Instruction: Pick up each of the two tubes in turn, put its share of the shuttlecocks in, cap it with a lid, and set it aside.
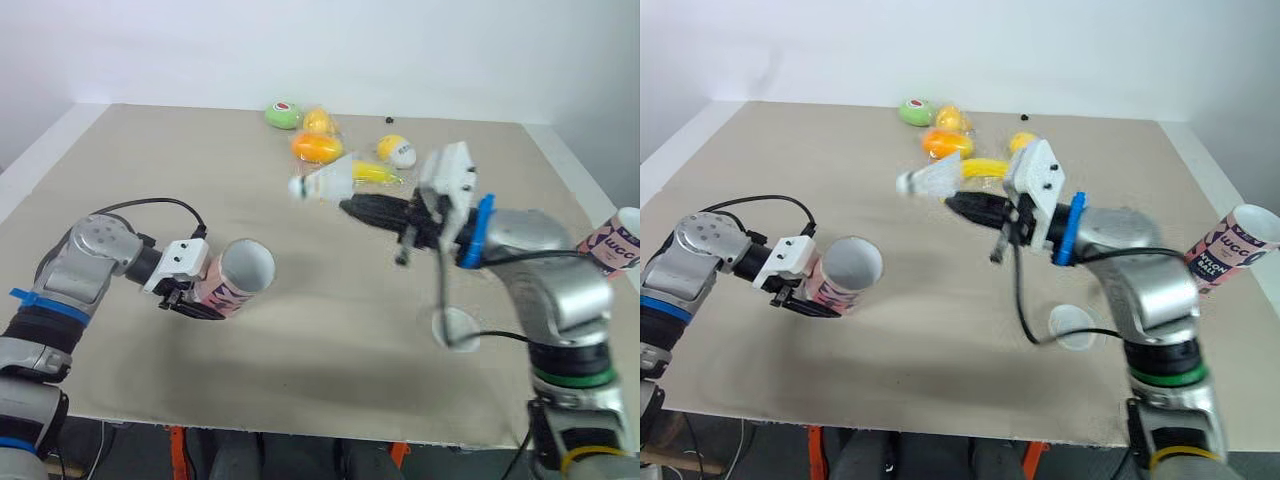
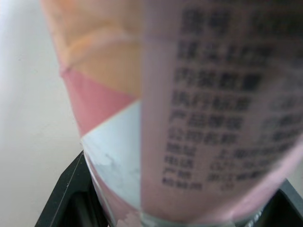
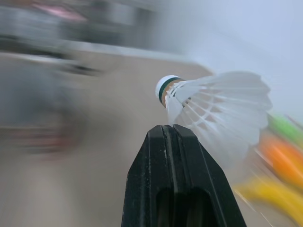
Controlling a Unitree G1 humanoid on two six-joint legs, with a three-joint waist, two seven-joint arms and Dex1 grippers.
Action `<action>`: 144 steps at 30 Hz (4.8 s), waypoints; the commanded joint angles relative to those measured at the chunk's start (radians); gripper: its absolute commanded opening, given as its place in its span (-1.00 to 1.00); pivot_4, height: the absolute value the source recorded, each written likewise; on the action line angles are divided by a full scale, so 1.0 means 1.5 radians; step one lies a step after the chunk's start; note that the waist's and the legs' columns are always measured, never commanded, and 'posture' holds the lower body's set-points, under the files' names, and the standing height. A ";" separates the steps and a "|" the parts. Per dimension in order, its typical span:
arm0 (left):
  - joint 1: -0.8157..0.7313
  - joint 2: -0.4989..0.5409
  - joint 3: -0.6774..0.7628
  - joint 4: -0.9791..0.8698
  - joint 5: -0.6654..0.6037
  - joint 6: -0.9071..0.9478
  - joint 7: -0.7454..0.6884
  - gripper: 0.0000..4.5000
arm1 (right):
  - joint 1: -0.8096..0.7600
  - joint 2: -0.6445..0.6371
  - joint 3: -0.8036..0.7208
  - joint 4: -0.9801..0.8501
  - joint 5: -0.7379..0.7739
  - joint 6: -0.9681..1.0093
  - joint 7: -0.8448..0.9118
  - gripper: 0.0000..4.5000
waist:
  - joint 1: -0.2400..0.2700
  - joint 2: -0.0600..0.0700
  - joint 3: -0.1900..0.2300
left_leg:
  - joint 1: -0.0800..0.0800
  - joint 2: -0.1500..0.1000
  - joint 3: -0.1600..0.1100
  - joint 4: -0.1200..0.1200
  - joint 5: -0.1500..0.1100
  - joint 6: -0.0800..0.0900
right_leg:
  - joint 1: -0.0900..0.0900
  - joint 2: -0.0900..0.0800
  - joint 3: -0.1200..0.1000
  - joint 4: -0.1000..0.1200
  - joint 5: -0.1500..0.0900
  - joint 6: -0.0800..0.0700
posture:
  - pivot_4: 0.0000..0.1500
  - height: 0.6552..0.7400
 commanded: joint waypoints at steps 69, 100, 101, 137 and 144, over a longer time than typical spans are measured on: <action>-0.077 -0.089 -0.061 0.089 -0.010 -0.018 -0.007 0.15 | 0.301 -0.115 -0.280 0.325 -0.083 -0.001 -0.134 0.98 | 0.015 0.005 -0.002 | -0.001 0.000 0.001 0.005 0.002 0.003 | 0.001 0.000 0.001 0.000 0.003 0.004 | 1.00 -0.07; -0.052 -0.079 -0.050 0.060 -0.010 -0.009 -0.007 0.15 | 0.275 -0.111 -0.257 0.376 -0.072 -0.011 -0.105 -0.99 | 0.015 0.005 -0.002 | -0.001 0.000 0.001 0.005 0.002 0.004 | 0.001 0.000 0.001 0.000 0.003 0.004 | 1.00 -0.07; -0.052 -0.079 -0.050 0.060 -0.010 -0.009 -0.007 0.15 | 0.287 -0.120 -0.264 0.326 -0.056 -0.007 -0.086 -0.99 | 0.015 0.006 -0.002 | -0.001 0.000 0.001 0.005 0.002 0.004 | 0.001 0.000 0.001 0.000 0.003 0.004 | 1.00 -0.07; -0.057 -0.098 -0.033 0.074 0.002 -0.007 -0.007 0.15 | -0.181 -0.014 0.124 0.025 -0.001 0.007 0.144 0.58 | 0.017 0.007 -0.001 | -0.002 0.001 0.001 0.005 0.003 0.003 | -0.001 0.000 0.000 0.000 0.004 0.000 | 1.00 -0.07; -0.042 -0.098 -0.023 0.055 0.004 -0.001 -0.007 0.15 | -0.026 -0.094 0.030 0.089 -0.075 0.004 0.047 0.77 | 0.018 0.005 -0.002 | -0.002 0.001 0.001 0.005 0.003 0.003 | 0.000 0.000 -0.001 0.000 0.004 0.000 | 1.00 -0.07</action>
